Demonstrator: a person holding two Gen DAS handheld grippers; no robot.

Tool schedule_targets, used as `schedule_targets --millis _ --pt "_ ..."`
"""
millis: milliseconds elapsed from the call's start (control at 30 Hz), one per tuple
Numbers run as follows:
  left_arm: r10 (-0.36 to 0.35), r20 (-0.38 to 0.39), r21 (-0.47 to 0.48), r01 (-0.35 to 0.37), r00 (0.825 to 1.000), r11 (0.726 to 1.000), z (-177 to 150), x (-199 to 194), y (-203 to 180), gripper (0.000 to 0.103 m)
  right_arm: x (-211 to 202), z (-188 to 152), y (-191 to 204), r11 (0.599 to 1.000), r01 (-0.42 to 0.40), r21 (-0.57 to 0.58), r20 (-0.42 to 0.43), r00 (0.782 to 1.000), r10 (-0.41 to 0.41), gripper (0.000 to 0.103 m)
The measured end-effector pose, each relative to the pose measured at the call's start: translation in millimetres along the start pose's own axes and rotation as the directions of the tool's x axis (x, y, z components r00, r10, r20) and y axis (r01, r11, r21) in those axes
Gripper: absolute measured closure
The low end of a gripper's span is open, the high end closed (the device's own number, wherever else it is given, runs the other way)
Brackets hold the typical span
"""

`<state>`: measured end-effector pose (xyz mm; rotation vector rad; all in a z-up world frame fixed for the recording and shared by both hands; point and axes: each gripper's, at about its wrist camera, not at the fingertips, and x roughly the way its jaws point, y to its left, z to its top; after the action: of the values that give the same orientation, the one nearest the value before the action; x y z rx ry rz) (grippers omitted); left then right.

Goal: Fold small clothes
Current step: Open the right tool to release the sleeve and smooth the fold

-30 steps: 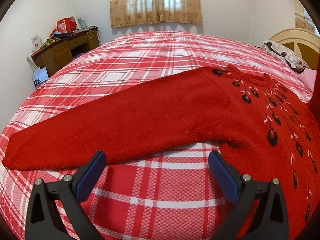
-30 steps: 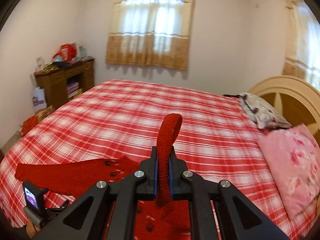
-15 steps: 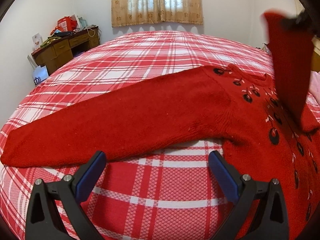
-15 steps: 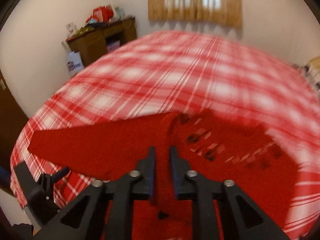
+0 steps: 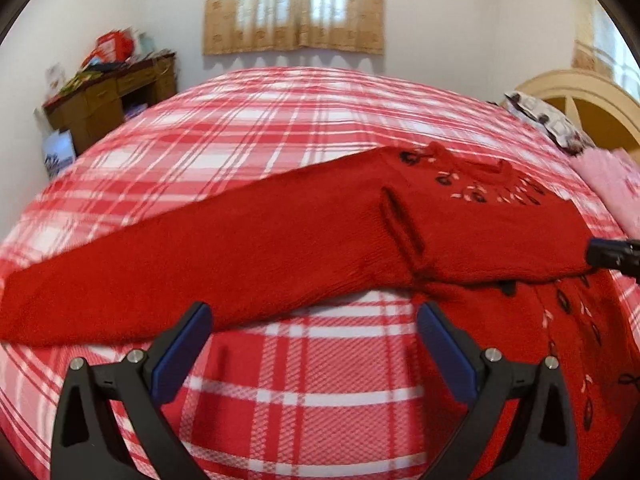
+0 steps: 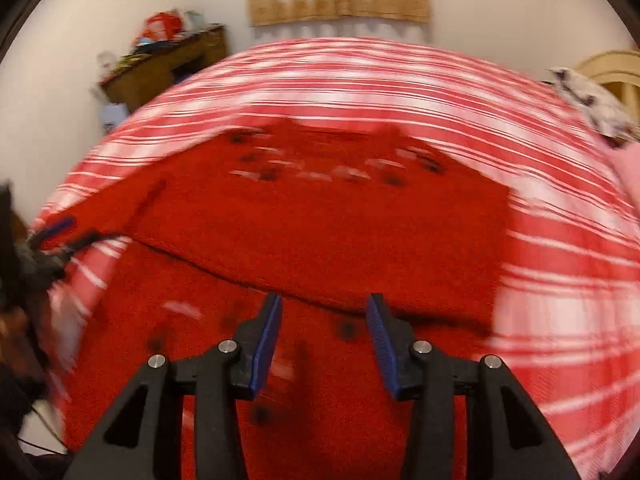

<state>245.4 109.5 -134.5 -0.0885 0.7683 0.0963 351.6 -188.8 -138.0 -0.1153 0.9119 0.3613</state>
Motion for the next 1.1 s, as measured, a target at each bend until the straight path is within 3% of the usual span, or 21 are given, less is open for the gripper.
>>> schedule_targets --millis 167,267,400,500,600,733,833,967,1100 --pt "0.045 0.033 0.099 -0.048 0.998 0.994 26 5 -31 0.000 -18 -16 -61 0.980 0.051 0.191 0.032 0.998 -0.058 0.057" --pt "0.071 0.017 0.144 -0.073 0.997 0.987 32 24 -46 0.000 -18 -21 -77 0.970 0.111 0.215 0.018 0.993 -0.118 0.057" --pt "0.127 -0.023 0.174 -0.121 0.992 0.977 27 52 -56 0.000 -8 -24 -77 0.977 0.094 0.191 0.002 0.995 -0.096 0.057" --pt "0.133 -0.043 0.151 -0.125 0.990 0.981 26 58 -52 0.000 8 -25 -79 0.949 0.257 0.181 -0.068 0.966 -0.249 0.058" --pt "0.140 -0.049 0.147 -0.132 0.989 0.980 26 59 -51 0.000 9 -31 -97 0.919 0.310 0.242 -0.105 0.950 -0.292 0.057" --pt "0.192 -0.038 0.090 -0.188 0.981 0.978 24 55 -42 0.000 -12 -29 -94 0.937 0.233 0.259 -0.027 0.972 -0.235 0.057" --pt "0.200 -0.039 0.087 -0.196 0.979 0.977 23 56 -42 0.000 -20 -15 -69 0.966 0.170 0.195 0.037 0.983 -0.180 0.057" --pt "0.214 -0.044 0.095 -0.209 0.976 0.973 23 58 -43 0.000 -6 -1 -38 0.986 0.112 0.122 0.058 0.991 -0.120 0.057" --pt "0.223 -0.048 0.085 -0.218 0.974 0.972 23 58 -40 0.000 3 3 -26 0.991 0.060 0.121 0.062 0.996 -0.068 0.057"
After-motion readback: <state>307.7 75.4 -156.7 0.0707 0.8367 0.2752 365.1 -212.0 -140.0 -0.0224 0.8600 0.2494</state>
